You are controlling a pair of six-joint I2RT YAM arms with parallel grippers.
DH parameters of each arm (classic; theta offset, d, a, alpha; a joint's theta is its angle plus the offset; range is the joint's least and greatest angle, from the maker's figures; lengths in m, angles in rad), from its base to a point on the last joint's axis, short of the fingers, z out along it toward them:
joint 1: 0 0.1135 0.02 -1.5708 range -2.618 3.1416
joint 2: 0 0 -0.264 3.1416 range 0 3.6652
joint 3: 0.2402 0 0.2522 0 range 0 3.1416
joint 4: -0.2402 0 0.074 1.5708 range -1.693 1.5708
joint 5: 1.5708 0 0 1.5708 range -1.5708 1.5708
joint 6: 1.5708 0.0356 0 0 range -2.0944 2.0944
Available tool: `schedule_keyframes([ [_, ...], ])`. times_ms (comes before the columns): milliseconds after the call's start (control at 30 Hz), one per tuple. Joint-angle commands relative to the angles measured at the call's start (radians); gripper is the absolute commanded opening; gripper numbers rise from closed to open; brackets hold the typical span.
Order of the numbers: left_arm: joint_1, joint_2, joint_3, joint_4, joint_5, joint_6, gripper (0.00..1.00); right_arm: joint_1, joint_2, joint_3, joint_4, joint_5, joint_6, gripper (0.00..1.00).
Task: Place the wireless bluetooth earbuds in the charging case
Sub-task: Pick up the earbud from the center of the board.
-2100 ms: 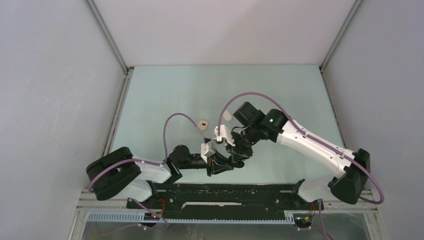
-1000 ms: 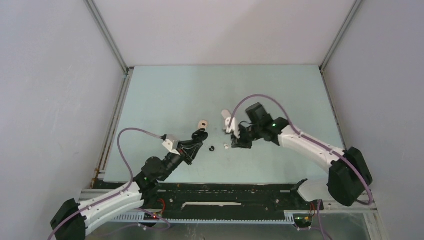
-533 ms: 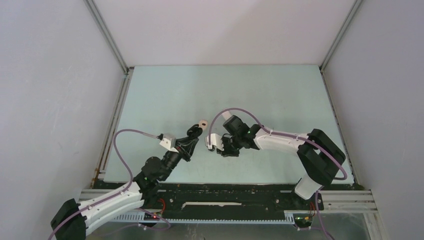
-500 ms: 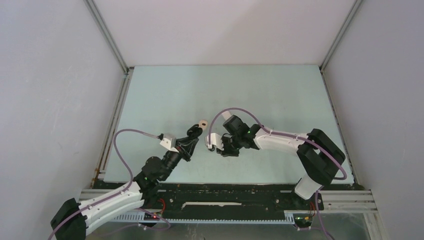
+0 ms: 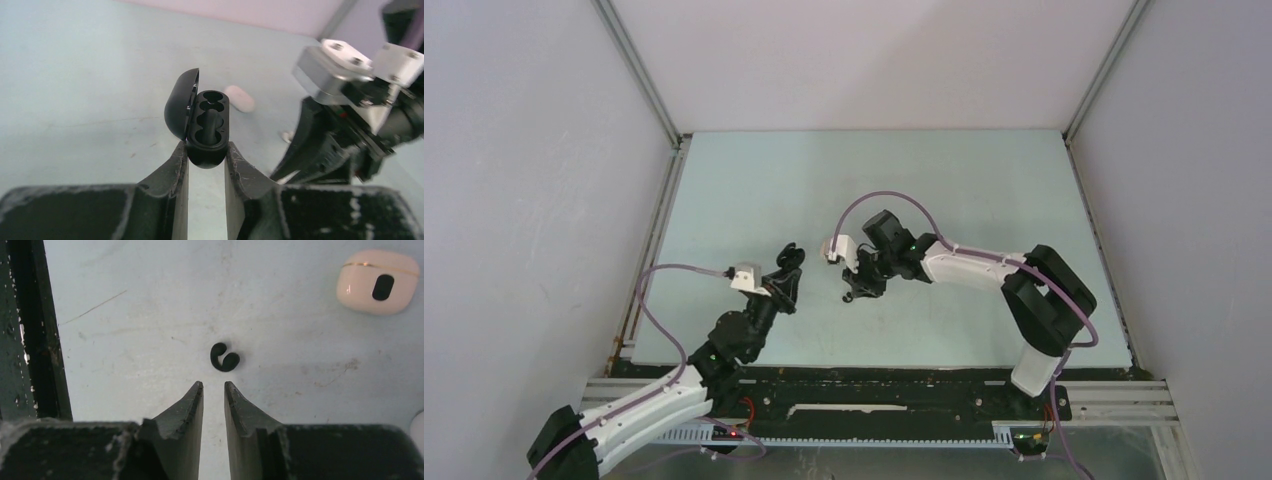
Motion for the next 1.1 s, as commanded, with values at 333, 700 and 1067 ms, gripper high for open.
schedule_keyframes([
  [333, 0.112, -0.098, -0.081, -0.129, -0.165, -0.15, 0.0, 0.059, 0.127, 0.109, 0.017, 0.124, 0.051, 0.31],
  [700, 0.117, -0.046, -0.076, -0.074, -0.104, -0.122, 0.0, 0.063, 0.226, 0.213, -0.079, 0.124, 0.043, 0.3],
  [1067, 0.118, -0.056, -0.082, -0.073, -0.096, -0.118, 0.0, 0.037, 0.231, 0.249, -0.152, 0.078, 0.075, 0.27],
])
